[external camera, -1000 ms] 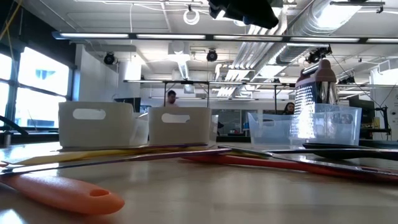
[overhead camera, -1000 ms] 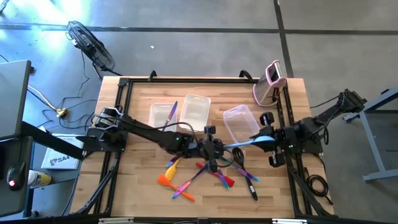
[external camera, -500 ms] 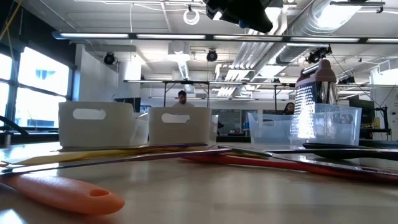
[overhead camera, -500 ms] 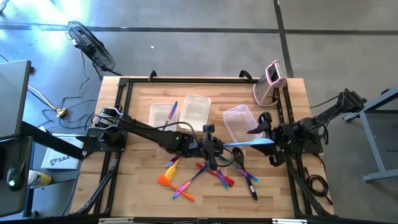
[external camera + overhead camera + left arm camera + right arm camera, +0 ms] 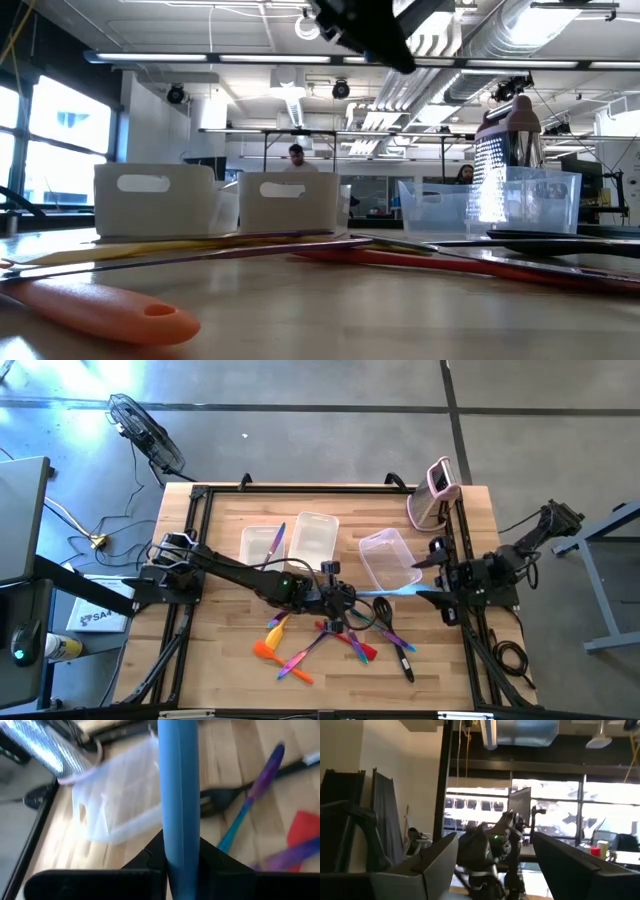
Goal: Pick & Place Kitchen Items
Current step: Put the blue serving spoon into the transparent bin
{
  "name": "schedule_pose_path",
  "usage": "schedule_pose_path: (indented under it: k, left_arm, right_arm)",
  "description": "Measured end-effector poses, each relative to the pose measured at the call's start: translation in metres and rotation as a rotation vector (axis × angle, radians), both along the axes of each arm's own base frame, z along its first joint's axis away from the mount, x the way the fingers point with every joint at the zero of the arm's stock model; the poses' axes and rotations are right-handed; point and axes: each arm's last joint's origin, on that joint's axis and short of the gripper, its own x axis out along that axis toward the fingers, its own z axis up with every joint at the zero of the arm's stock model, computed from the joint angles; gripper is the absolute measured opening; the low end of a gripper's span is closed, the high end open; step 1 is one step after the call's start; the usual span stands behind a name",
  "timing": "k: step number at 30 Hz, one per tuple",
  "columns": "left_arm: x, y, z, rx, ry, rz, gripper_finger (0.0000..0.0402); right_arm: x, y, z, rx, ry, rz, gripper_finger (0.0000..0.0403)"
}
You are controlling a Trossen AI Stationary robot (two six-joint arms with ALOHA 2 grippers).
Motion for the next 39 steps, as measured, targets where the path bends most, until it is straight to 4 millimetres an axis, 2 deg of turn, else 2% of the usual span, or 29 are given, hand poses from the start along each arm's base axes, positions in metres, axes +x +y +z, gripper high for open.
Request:
schedule_pose_path:
  k: [7,12,20,24,29,34,39]
  left_arm:
    - [-0.023,0.007,-0.001,0.017,0.176,0.074,0.0038]
    - [-0.034,0.012,0.008,0.066,0.243,0.121,0.0038]
    - [-0.037,0.014,0.041,0.088,0.325,0.221,0.0038]
    - [-0.036,0.018,0.053,0.044,0.339,0.267,0.0038]
    - [-0.029,0.031,0.059,-0.118,0.341,0.341,0.0038]
    - [-0.026,0.040,0.060,-0.195,0.309,0.404,0.0037]
    - [-0.025,0.041,0.060,-0.255,0.295,0.434,0.0037]
  right_arm:
    - [-0.016,-0.002,0.007,0.004,-0.010,-0.080,0.0254]
    - [-0.011,0.002,-0.004,-0.078,0.100,-0.137,0.0253]
    - [0.013,0.015,-0.030,-0.273,0.282,-0.280,0.0243]
    - [0.028,0.026,-0.034,-0.373,0.341,-0.358,0.0242]
    - [0.050,0.040,-0.041,-0.514,0.438,-0.492,0.0242]
    - [0.072,0.055,-0.054,-0.646,0.527,-0.598,0.0242]
    - [0.095,0.059,-0.072,-0.795,0.639,-0.749,0.0242]
